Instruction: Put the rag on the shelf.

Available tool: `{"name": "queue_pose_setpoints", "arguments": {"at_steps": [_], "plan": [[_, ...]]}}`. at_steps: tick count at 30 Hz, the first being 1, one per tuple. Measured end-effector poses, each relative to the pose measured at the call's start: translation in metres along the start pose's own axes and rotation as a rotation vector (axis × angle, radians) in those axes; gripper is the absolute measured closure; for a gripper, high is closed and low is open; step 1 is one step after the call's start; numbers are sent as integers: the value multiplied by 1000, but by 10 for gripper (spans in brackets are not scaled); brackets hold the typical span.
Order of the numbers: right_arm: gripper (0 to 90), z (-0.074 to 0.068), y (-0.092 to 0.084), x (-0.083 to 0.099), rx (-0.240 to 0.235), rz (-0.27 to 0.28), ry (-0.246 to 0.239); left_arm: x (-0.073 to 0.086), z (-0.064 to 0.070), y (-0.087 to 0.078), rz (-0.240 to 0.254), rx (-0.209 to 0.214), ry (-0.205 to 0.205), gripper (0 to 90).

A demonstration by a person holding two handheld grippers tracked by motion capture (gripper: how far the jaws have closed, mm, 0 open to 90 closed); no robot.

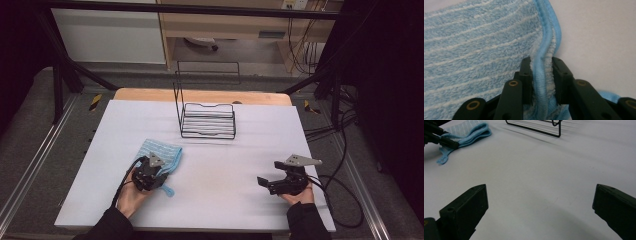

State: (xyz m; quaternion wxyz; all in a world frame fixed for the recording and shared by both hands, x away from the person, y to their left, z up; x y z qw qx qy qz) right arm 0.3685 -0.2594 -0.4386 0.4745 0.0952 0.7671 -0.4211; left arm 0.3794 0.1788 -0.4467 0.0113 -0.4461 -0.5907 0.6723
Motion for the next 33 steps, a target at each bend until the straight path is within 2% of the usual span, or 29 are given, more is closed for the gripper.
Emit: {"name": "queue_pose_setpoints", "arguments": {"at_steps": [2,4,10,19,25,33], "plan": [[8,0,0,0,0,0,1,0,-1,0,3,3,6,745],[9,0,0,0,0,1,0,1,-4,-1,11,22,-6,757],[10,0,0,0,-2,-2,4,4,-19,-6,52,123,-69,768],[12,0,0,0,-5,0,6,3,-22,-18,88,150,-85,768],[13,0,0,-1,-7,-2,4,1,-13,-26,101,183,-100,766],[13,-1,1,-1,-8,-3,6,-4,11,-25,105,240,-111,760]]}}
Point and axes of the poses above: each handheld gripper's, and its own axes: y roughly forward along the jaws, x roughly out of its underside, z roughly to its right, the point moved 1 cm from there along y, roughly forward along the jaws, and after that the axes turned 2 degrees about -z, right-handed, at the moved point
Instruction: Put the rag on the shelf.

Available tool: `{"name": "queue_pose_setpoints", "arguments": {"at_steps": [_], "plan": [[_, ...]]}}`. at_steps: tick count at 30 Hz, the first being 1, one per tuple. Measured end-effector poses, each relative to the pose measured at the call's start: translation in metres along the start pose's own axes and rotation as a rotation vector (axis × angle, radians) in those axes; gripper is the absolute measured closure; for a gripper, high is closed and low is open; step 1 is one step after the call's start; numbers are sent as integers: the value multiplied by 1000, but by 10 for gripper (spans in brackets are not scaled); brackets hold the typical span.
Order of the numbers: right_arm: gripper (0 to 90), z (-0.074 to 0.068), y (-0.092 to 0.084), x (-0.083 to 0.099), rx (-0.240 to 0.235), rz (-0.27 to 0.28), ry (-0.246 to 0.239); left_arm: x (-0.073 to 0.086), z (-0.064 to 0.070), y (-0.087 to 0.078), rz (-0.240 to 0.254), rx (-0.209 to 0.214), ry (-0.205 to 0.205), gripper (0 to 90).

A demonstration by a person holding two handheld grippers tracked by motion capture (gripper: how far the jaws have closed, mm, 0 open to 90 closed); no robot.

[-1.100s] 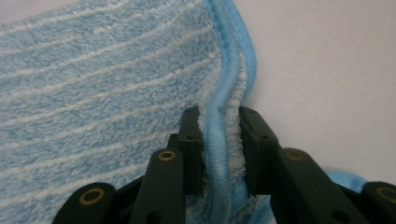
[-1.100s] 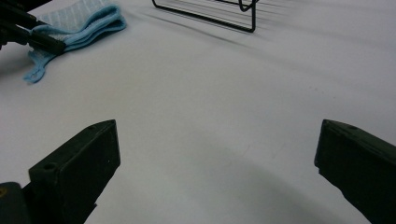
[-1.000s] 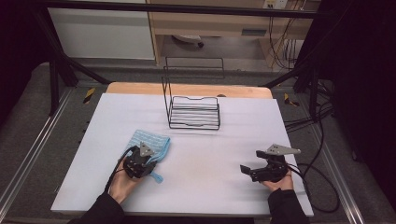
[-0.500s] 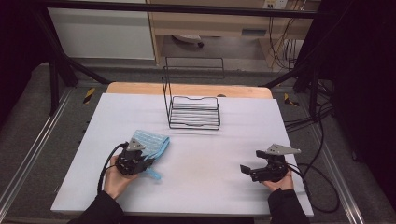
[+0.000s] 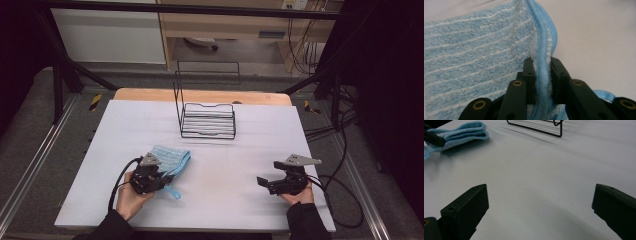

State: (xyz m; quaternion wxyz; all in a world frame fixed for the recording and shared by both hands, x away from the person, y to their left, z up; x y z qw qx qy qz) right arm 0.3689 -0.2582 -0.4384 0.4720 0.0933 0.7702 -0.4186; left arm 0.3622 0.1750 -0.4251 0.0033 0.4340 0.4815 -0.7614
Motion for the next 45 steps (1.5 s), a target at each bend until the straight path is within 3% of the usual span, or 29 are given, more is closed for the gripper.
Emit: {"name": "queue_pose_setpoints", "arguments": {"at_steps": [8,29,36,41,45], "plan": [[14,0,1,0,0,-3,-4,-4,28,12,1,19,11,756],[15,-1,1,0,-2,-6,-2,-19,79,48,-8,31,49,750],[15,-1,1,0,-3,-5,-2,-25,92,60,0,22,36,742],[15,-1,1,0,-3,-6,-1,-25,97,69,-9,23,49,728],[16,-1,2,0,-2,-5,-4,-25,96,71,-22,56,59,658]]}}
Point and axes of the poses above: each handheld gripper's, and its own axes: y roughly forward along the jaws, x roughly out of its underside, z roughly to its right, the point moved 1 cm from there along y, roughly forward along the jaws, and after that the axes turned 2 degrees about -z, right-handed, at the moved point
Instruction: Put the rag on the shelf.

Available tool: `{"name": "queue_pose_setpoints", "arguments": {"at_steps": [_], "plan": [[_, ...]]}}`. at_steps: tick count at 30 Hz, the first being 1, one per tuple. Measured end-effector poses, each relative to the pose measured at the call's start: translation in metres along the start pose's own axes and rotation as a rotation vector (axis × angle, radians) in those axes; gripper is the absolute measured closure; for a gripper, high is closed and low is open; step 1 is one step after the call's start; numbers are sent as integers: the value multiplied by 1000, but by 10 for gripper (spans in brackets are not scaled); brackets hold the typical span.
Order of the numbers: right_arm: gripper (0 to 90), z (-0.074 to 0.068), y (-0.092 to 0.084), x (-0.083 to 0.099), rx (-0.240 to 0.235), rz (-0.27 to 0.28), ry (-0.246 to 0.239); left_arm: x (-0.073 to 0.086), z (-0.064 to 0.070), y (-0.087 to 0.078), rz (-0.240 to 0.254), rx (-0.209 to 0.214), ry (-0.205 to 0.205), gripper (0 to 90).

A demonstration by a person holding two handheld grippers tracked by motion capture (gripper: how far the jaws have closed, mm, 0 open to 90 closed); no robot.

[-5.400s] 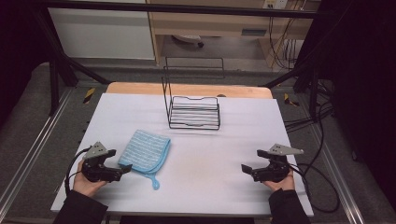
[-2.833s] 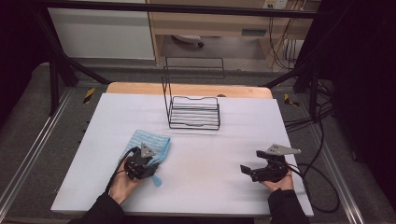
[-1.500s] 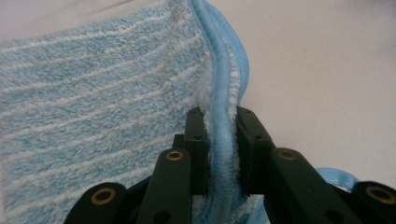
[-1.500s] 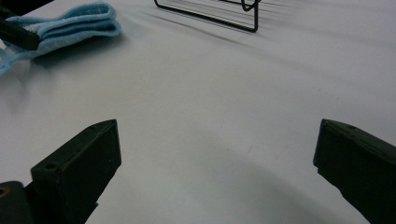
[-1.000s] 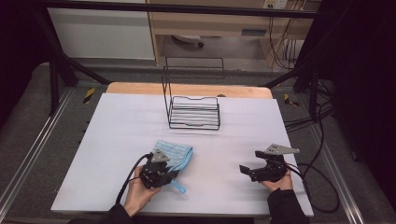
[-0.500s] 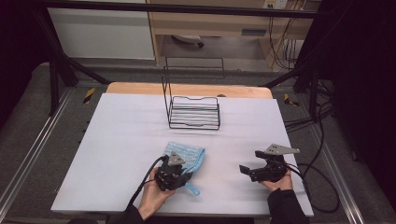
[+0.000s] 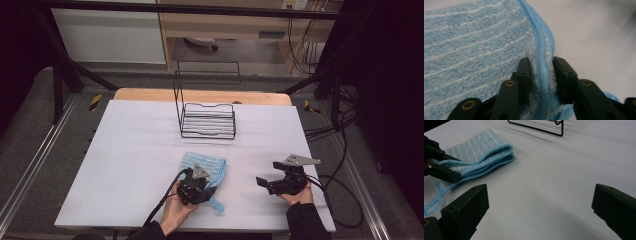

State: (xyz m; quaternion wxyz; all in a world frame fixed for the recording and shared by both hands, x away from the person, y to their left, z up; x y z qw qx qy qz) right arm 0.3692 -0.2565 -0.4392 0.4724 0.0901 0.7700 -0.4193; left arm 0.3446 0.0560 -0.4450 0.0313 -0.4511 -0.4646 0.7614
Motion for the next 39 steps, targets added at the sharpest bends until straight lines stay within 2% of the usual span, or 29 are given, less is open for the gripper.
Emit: {"name": "queue_pose_setpoints", "arguments": {"at_steps": [2,3,5,7,9,12,17,20,22,25,28,30,31,32,33,35,36,37,39], "plan": [[16,0,0,0,-1,-2,0,1,0,-2,-6,26,13,593],[16,0,0,0,1,-3,1,1,-1,-4,-10,38,22,532],[16,0,0,0,1,-3,2,1,-3,-11,-8,51,37,510],[16,0,0,0,1,-2,2,2,-8,-20,-11,57,49,445],[17,0,1,0,1,-2,1,2,-16,-31,-2,50,46,389],[17,-1,2,0,1,-9,5,4,-32,-48,26,30,33,376],[24,-4,4,-1,-1,-9,14,13,-64,-68,20,-16,-23,410],[36,-7,7,-3,3,-15,22,24,-77,-68,-11,-32,-53,435],[49,-10,10,-5,2,-25,19,31,-82,-65,-21,-21,-74,463],[83,-20,22,-13,-2,-20,31,39,-86,-57,-56,13,-85,521],[102,-27,29,-19,2,-19,25,41,-87,-55,-57,37,-97,546],[142,-33,38,-25,-13,-5,31,41,-87,-55,-58,50,-102,591],[178,-39,47,-33,-12,-6,37,41,-86,-54,-56,55,-106,634],[178,-39,47,-33,-12,-6,37,42,-85,-54,-58,55,-104,634],[218,-44,59,-39,-10,-12,38,42,-84,-53,-58,54,-102,663],[233,-46,64,-41,-13,-16,46,43,-84,-53,-59,56,-99,670],[276,-49,76,-45,-17,-27,49,43,-83,-53,-59,57,-101,688],[276,-49,76,-45,-17,-27,49,43,-83,-53,-58,57,-99,688],[339,-53,95,-48,-6,-53,41,44,-82,-52,-62,59,-93,709]]}}
Point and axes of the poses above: each handheld gripper's, and its own axes: y roughly forward along the jaws, x roughly out of its underside, z roughly to its right, the point moved 1 cm from there along y, roughly forward along the jaws, and after that the axes turned 2 degrees about -z, right-handed, at the moved point
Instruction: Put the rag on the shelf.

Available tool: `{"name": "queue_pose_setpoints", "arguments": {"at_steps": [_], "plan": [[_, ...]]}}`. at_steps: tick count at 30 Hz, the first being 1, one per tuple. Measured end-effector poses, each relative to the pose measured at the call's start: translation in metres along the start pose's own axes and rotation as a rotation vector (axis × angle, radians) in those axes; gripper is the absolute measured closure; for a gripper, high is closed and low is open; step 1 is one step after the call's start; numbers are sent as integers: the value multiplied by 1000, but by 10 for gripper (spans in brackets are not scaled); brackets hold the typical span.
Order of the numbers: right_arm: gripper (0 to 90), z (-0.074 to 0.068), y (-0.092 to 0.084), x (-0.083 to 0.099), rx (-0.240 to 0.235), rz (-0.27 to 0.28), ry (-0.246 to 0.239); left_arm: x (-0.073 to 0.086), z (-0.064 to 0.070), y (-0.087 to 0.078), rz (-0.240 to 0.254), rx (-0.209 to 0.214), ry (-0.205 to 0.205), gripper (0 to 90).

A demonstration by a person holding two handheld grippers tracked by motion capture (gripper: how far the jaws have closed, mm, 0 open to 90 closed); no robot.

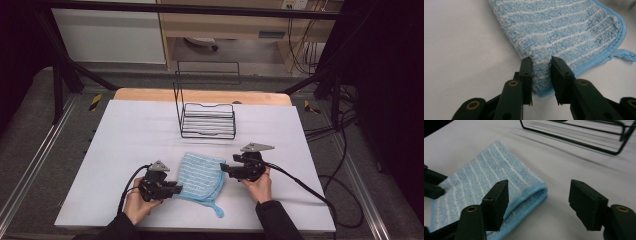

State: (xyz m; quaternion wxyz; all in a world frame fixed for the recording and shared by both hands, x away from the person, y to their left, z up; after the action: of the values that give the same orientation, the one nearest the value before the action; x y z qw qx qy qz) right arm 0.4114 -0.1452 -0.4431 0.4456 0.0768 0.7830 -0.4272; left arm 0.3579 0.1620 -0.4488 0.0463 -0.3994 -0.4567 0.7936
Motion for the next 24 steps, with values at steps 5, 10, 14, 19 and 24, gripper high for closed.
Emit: {"name": "queue_pose_setpoints", "arguments": {"at_steps": [5,10,14,19,24], "plan": [[423,-3,21,-1,26,-43,-7,0,2,0,-2,1,-3,745],[595,-2,30,2,-8,-64,27,1,4,-1,-3,-5,-6,793],[743,-1,30,-1,-36,-58,46,2,6,-3,3,-11,-17,809],[782,-4,34,-8,-51,-56,26,7,12,-7,6,-11,-34,810],[776,-14,45,-18,-37,-74,-20,11,13,-10,13,-24,-34,769]]}}
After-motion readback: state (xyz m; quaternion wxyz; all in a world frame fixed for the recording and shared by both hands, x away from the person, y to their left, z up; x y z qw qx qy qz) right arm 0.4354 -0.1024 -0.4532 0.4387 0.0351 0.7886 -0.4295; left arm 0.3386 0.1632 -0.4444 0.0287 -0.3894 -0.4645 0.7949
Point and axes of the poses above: each handheld gripper's, and its own axes: y roughly forward along the jaws, x roughly out of its underside, z roughly to its right, the point moved 1 cm from there along y, roughly forward along the jaws, and after that the axes turned 2 degrees about -z, right-handed, at the moved point
